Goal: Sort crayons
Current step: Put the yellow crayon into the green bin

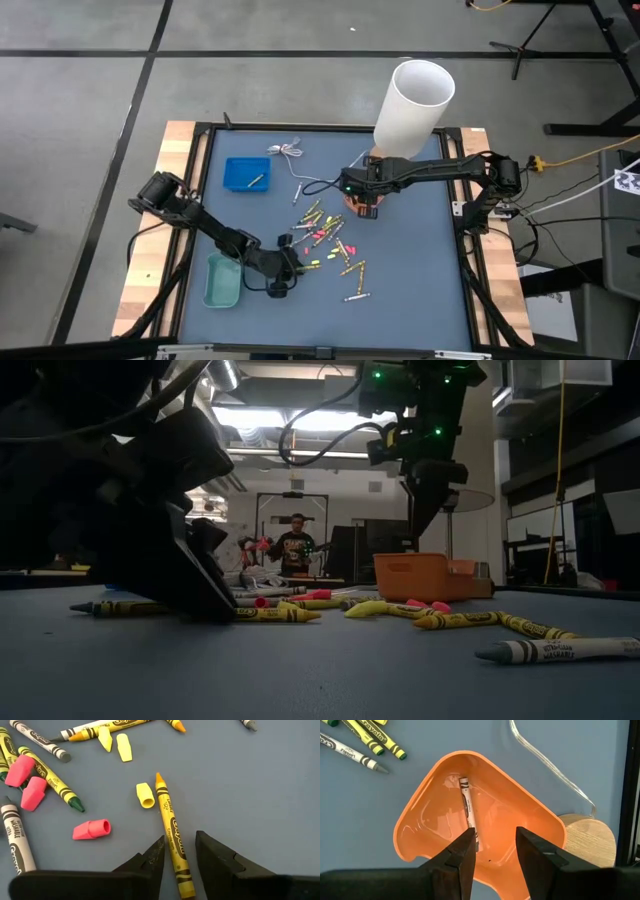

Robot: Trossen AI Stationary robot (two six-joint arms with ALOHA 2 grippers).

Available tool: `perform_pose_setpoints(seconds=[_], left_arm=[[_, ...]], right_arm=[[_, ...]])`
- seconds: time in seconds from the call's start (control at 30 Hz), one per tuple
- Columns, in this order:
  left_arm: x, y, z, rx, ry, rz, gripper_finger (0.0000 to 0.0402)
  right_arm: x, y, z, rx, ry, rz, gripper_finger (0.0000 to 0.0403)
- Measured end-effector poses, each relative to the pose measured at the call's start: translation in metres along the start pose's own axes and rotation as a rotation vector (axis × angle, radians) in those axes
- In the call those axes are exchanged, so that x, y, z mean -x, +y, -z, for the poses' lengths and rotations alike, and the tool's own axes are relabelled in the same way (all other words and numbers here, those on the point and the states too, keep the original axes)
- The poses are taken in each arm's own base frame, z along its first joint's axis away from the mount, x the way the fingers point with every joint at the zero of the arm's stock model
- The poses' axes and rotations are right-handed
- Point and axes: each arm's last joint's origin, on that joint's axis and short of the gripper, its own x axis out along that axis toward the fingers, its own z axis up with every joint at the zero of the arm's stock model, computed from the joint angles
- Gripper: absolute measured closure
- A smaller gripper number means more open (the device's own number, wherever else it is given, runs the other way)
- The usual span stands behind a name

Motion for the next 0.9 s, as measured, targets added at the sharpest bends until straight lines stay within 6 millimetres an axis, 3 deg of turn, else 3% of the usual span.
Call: perform_pose_setpoints(seconds=[0.37,0.6,0.9], left_arm=[[0.000,0.000,0.001,-0.005,0.009,-0.002,0.0389],[0.005,0.001,-0.003,-0.006,0.003,-0.004,0.0391],[0.032,0.001,-0.027,0.011,-0.068,0.021,0.0392]], right_arm=[[0.001,0.000,0.013,0.039,0.124,-0.006,0.0265],[0.004,0.000,0.019,0.053,0.173,-0.009,0.0265],[0.043,0.013,0.027,0.093,0.038,0.020,0.0265]])
